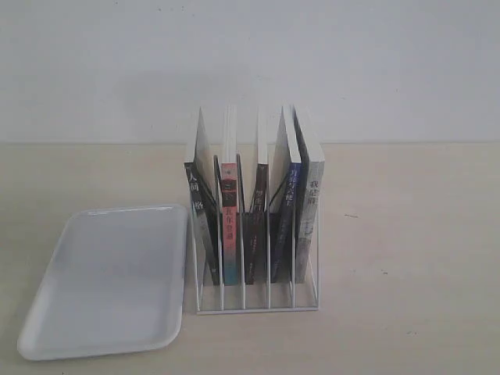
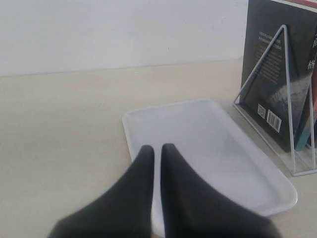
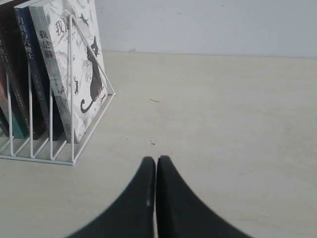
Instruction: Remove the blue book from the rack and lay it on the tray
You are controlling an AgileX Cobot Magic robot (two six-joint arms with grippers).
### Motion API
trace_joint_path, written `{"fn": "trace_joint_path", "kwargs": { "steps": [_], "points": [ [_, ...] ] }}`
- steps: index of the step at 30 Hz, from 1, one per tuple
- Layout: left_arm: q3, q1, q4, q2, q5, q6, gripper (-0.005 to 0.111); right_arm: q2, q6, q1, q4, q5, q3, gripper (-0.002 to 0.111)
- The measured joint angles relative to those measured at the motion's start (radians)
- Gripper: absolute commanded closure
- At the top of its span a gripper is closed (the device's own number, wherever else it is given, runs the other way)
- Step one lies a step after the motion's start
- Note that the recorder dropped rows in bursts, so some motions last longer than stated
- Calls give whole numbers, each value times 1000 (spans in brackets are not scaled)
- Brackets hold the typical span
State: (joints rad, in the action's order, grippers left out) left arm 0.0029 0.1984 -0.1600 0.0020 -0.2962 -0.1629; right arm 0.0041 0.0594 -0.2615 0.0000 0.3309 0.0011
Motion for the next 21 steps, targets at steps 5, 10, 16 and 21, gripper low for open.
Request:
{"fn": "trace_joint_path", "kwargs": {
  "steps": [5,10,16,21],
  "points": [
    [0,0,8,0,0,-3,103,0,0,0,0,0,0,108],
    [-98,0,117,0,-9,-30,103,0,0,0,0,0,0,108],
    [-312,0,247,-2,17,-37,103,0,0,0,0,0,0,108],
    [-337,0,257,-2,177,-37,103,0,0,0,0,0,0,108]
  ]
}}
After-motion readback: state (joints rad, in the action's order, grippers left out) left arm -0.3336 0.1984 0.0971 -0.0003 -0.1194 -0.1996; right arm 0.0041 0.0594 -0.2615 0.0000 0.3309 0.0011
